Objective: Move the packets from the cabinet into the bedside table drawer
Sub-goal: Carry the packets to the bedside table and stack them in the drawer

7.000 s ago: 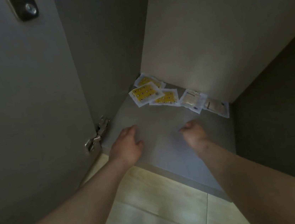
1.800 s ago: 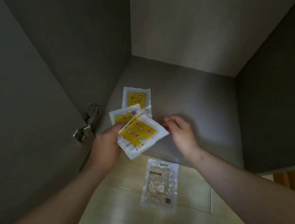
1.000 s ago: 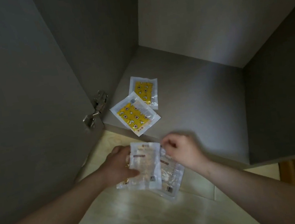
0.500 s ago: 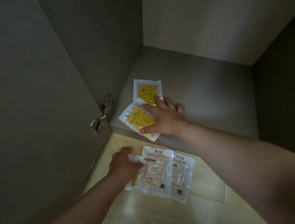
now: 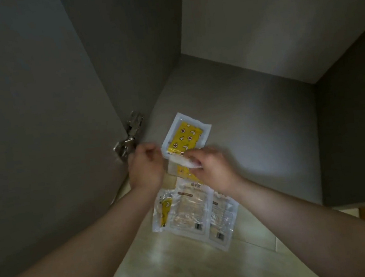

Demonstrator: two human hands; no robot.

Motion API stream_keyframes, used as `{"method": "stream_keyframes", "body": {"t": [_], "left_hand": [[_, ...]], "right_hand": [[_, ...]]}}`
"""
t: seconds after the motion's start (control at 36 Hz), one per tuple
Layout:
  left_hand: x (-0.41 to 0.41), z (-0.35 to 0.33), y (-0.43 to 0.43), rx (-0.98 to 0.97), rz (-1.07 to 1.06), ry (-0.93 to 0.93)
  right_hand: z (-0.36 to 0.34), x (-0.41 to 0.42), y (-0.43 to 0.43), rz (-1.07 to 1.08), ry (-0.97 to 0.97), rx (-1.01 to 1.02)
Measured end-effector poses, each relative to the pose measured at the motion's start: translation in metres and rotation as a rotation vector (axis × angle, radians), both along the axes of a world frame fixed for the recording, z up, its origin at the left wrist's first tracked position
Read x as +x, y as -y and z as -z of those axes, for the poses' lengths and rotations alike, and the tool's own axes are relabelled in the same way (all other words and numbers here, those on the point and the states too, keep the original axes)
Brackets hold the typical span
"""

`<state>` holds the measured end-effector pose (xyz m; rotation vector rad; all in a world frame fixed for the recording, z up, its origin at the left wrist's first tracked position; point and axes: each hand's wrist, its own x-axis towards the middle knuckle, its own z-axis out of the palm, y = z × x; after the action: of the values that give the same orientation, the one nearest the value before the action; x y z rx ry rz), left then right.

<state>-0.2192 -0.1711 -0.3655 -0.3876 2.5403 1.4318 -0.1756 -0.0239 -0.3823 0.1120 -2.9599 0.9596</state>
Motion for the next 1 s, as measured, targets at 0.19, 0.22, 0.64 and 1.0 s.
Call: {"method": "stream_keyframes", "body": {"t": [0.19,0.22,0.64,1.0], "left_hand": [[-0.02,-0.007,-0.026,-0.27,0.151,0.095],[-0.02,-0.007,-0.028,-0.311,0.171,0.108],[-0.001,-0.008,-0.012,-0.084,0.203,0.17],[0.059,0.033,0.001,-0.301,0.11,0.455]], "right_hand": [[-0.041,-0.011,-0.028,0.464,0.341,-0.715],[-0.04,-0.017,-0.03,0.582,0.314,-0.784],[-0.029,-0.032,0.02,0.7,0.302,-0.795],[0.01,0.081,0.032,0.694,0.434,-0.328]]}}
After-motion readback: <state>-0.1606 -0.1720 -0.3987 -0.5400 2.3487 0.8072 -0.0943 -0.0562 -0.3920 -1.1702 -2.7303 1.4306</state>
